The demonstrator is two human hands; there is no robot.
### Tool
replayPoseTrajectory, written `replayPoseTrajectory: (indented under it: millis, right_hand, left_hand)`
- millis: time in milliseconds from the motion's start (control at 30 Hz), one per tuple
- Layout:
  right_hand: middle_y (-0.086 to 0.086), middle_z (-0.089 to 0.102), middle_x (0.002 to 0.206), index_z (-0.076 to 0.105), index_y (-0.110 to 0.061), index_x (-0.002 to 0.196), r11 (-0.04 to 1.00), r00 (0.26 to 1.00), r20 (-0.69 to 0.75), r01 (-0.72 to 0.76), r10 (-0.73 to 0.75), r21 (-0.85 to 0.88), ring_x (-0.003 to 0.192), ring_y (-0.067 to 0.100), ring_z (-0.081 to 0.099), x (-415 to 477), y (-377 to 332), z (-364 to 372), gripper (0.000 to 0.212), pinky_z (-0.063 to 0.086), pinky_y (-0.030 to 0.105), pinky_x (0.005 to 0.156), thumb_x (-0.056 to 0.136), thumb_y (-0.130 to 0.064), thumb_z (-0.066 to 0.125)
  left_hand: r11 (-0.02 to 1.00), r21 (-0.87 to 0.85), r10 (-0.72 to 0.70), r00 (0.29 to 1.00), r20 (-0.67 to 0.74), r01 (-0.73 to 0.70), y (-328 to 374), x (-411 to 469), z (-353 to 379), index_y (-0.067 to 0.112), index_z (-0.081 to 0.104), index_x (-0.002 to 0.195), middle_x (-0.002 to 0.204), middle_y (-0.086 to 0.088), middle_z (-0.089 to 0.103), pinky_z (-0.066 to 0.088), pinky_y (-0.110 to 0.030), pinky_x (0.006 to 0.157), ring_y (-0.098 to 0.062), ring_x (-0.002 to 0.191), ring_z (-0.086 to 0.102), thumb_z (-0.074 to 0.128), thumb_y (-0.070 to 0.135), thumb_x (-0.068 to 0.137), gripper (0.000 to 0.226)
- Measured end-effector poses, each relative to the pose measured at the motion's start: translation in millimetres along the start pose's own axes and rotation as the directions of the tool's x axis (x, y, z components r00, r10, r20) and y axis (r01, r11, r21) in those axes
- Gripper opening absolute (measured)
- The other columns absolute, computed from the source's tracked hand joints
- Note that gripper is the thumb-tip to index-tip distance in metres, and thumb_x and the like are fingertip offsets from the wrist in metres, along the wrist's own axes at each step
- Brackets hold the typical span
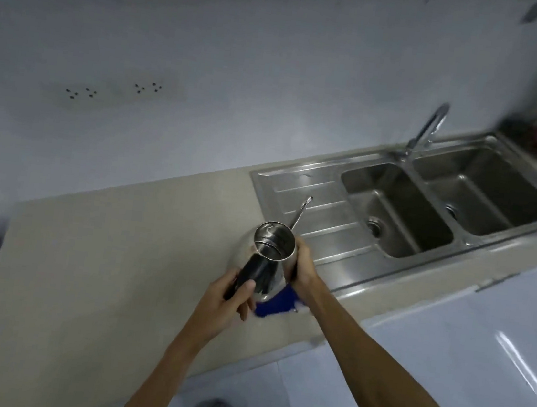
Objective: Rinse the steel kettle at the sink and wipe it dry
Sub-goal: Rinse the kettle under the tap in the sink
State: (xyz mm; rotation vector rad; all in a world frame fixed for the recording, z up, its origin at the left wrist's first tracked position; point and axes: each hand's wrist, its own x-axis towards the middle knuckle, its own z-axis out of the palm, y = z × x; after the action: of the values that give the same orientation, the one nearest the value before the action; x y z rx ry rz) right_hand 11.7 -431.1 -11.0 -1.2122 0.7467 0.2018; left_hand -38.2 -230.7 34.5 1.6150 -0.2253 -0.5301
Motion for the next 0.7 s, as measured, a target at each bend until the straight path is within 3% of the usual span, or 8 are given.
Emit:
replayPoseTrajectory:
  millis: [33,67,133,233,333,433,567,700]
  right_hand:
    - [0.001,0.073,0.074,0.077,-0.02,0.084,1.0,1.0,-0.018,0.014,-0.014,0.011,0.072,0.012,0.065,-6.6,-9.3,-29.3,0.048,0.051,0.03,0.071,0.089,-0.054,0.044]
    - [-0.003,0.063,0.055,0.07,-0.023,0.066,0.999,0.998,-0.048,0.032,-0.031,0.025,0.052,0.007,0.056,-14.1,-19.6,-57.9,0.049,0.041,0.024,0.052,0.093,-0.051,0.04]
    - [-0.007,0.044,0.041,0.056,-0.025,0.052,0.997,0.991,-0.125,0.056,-0.05,0.048,0.036,0.006,0.036,-28.7,-37.5,-116.0,0.052,0.021,0.024,0.039,0.095,-0.046,0.037]
    - [-0.006,0.037,0.037,0.051,-0.025,0.05,0.992,0.979,-0.188,0.096,-0.078,0.087,0.033,0.008,0.029,-40.2,-57.0,-208.7,0.053,0.016,0.026,0.04,0.097,-0.046,0.036]
    - [-0.004,0.029,0.035,0.048,-0.024,0.043,0.991,0.974,-0.207,0.114,-0.096,0.074,0.033,0.011,0.022,-42.3,-70.0,-282.9,0.061,0.012,0.029,0.042,0.098,-0.043,0.03]
    - [-0.004,0.032,0.038,0.053,-0.025,0.045,0.991,0.964,-0.239,0.128,-0.115,0.038,0.036,0.011,0.024,-41.1,-85.8,-348.3,0.06,0.013,0.03,0.044,0.098,-0.041,0.03]
    - [-0.003,0.035,0.044,0.051,-0.026,0.06,0.991,0.97,-0.207,0.13,-0.127,0.004,0.042,0.011,0.026,-25.1,-110.8,-398.0,0.045,0.012,0.031,0.049,0.098,-0.041,0.031]
    - [-0.006,0.041,0.043,0.057,-0.022,0.075,0.991,0.983,-0.129,0.123,-0.129,-0.054,0.04,0.008,0.034,9.7,-136.2,-414.2,0.038,0.023,0.02,0.036,0.097,-0.041,0.033]
  left_hand:
    - [1.0,0.011,0.005,0.999,0.039,-0.005,4.8,8.6,25.1,0.001,0.06,0.104,0.069,-0.02,0.062,0.048,-0.027,0.056,-0.019,0.058,0.057,0.056,0.032,0.095,0.033]
    - [1.0,0.022,0.009,0.997,0.073,-0.011,9.7,16.2,51.4,0.002,0.06,0.104,0.066,-0.016,0.061,0.047,-0.026,0.055,-0.017,0.057,0.056,0.056,0.035,0.094,0.035]
    - [0.999,0.026,0.015,0.99,0.141,-0.019,17.6,29.3,107.9,0.008,0.062,0.099,0.064,-0.007,0.058,0.046,-0.023,0.055,-0.012,0.056,0.054,0.055,0.036,0.093,0.03]
    - [1.0,0.005,-0.001,0.973,0.23,0.0,27.4,46.0,197.1,0.017,0.063,0.096,0.067,-0.007,0.054,0.043,-0.022,0.055,-0.016,0.06,0.051,0.056,0.039,0.094,0.023]
    - [1.0,0.005,-0.022,0.96,0.279,0.022,28.0,65.2,264.6,0.004,0.058,0.094,0.068,-0.009,0.053,0.04,-0.026,0.054,-0.021,0.061,0.049,0.054,0.031,0.101,0.027]
    - [0.999,0.014,-0.035,0.945,0.325,0.032,30.4,85.5,325.9,0.014,0.06,0.091,0.067,-0.007,0.057,0.037,-0.032,0.053,-0.022,0.058,0.05,0.056,0.033,0.1,0.021]
    - [0.998,0.002,-0.055,0.945,0.323,0.057,40.0,110.4,379.4,0.019,0.06,0.088,0.07,-0.006,0.062,0.035,-0.029,0.048,-0.019,0.056,0.052,0.052,0.024,0.102,0.017]
    - [0.994,-0.054,-0.079,0.963,0.259,0.096,45.9,134.1,402.3,0.016,0.061,0.087,0.07,-0.009,0.06,0.037,-0.036,0.055,-0.022,0.059,0.052,0.055,0.032,0.098,0.02]
